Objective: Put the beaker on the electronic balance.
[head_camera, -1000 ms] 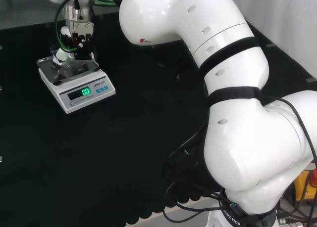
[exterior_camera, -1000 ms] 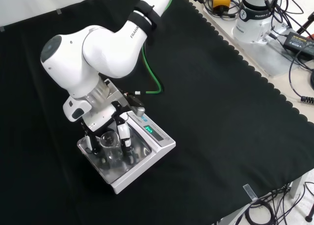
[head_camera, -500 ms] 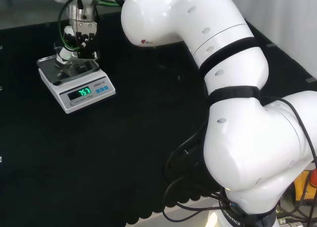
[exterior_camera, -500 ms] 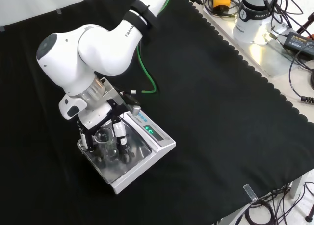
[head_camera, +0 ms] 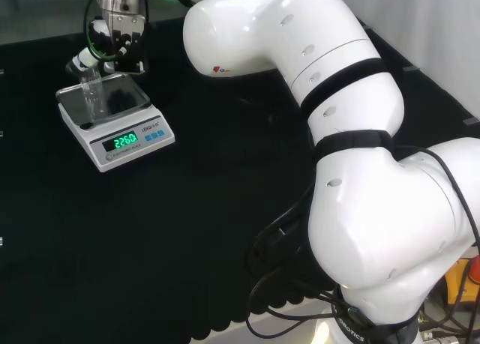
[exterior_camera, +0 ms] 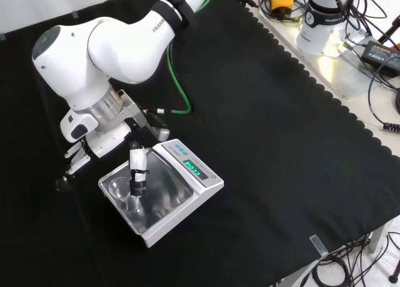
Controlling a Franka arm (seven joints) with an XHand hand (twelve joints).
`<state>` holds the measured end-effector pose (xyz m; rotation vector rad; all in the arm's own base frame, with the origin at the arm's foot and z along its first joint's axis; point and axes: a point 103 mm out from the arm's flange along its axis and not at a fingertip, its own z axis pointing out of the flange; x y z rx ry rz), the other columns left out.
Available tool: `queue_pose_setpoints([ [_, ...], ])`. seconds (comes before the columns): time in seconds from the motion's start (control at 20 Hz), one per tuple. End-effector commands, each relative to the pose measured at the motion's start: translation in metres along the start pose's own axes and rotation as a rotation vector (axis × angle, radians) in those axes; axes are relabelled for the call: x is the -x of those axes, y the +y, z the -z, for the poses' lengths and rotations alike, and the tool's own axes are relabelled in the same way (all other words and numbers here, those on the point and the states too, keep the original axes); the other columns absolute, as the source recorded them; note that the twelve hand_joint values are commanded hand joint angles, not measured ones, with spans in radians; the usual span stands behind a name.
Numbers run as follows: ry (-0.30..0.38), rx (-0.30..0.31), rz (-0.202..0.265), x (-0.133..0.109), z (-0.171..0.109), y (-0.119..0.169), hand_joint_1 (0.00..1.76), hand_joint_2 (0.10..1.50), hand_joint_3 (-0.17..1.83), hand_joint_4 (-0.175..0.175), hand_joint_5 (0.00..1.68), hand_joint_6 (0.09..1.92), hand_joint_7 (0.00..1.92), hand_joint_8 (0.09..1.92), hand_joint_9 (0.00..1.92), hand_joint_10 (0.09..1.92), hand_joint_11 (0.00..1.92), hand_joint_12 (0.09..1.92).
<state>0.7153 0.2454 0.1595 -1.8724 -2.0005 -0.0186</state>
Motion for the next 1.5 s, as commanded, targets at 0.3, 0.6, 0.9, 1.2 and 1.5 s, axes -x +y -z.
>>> queue_pose_setpoints([
  [0.3,0.169,-0.281,0.39,0.078,0.089,-0.09,0.6,0.69,0.16,-0.059,0.1,0.09,0.15,0.09,0.2,0.09,0.0,1.38],
  [0.6,0.369,-0.096,0.471,0.171,0.166,-0.177,0.54,0.74,0.1,-0.069,0.21,0.09,0.19,0.23,0.22,0.16,0.0,1.42],
  [0.9,0.428,0.027,0.448,0.243,0.206,-0.241,0.47,0.79,0.04,-0.075,0.31,0.09,0.06,0.79,0.01,0.89,0.0,1.51],
  [1.2,0.504,0.114,0.408,0.245,0.198,-0.287,0.46,0.79,0.04,-0.079,0.35,0.09,0.09,0.84,0.01,0.95,0.0,1.54],
  [1.5,0.541,0.166,0.272,0.202,0.168,-0.332,0.47,0.8,0.04,-0.079,0.38,0.09,0.12,0.85,0.02,0.96,0.0,1.56],
])
